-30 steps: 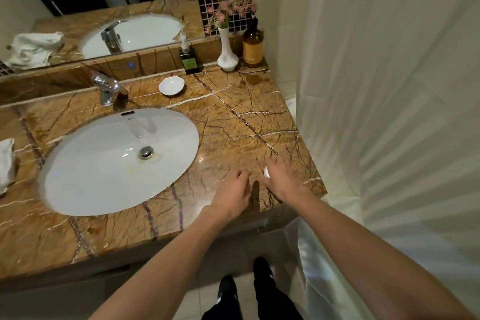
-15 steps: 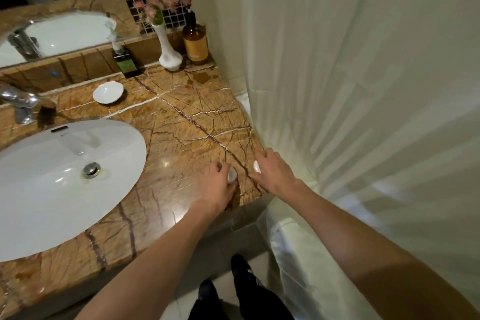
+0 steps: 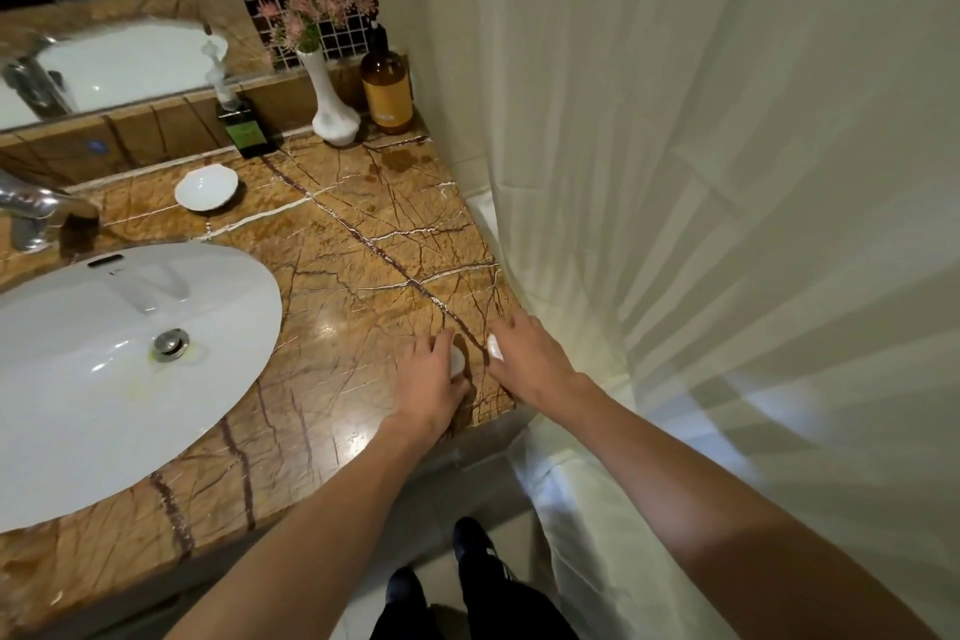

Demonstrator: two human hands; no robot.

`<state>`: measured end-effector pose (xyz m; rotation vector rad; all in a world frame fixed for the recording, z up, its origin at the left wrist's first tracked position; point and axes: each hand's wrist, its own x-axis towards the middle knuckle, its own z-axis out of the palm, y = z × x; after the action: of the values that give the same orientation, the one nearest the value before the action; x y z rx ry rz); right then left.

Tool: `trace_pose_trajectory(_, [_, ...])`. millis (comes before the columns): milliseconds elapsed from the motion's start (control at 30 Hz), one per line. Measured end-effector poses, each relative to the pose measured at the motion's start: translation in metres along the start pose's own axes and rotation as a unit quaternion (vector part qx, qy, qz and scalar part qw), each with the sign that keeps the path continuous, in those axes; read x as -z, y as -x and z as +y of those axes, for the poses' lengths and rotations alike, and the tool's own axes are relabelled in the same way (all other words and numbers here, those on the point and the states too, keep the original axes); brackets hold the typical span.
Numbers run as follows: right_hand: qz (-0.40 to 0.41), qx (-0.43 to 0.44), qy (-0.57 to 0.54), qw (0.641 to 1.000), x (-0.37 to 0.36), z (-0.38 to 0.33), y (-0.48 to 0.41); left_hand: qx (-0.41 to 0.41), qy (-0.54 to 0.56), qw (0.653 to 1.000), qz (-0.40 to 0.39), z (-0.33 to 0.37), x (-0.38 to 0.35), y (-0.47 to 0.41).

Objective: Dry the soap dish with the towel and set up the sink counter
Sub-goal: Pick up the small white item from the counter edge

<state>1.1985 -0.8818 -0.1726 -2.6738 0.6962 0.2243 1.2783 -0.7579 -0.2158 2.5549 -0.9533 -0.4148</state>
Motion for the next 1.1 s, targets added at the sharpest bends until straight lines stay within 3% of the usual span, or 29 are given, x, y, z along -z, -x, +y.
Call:
trace_pose_trajectory(267, [0.021,0.064,0.011,0.998,-0.001,-0.033,-0.027,0.052,0.068,0.995,0.054,-0.033,0.044,-0.001])
trace_pose_trajectory(633, [0.003,0.155,-0.016,0.988,-0.007,-0.173,-0.121,0.178,0.074,0.971,0.139,-0.158,0.150,-0.007])
trace_pose_trajectory(1100, [-0.005,0.110,-0.048,0.993,-0.025,-0.292,-0.251,0.159,0.130,0.968,0.144,-0.285,0.215,-0.093])
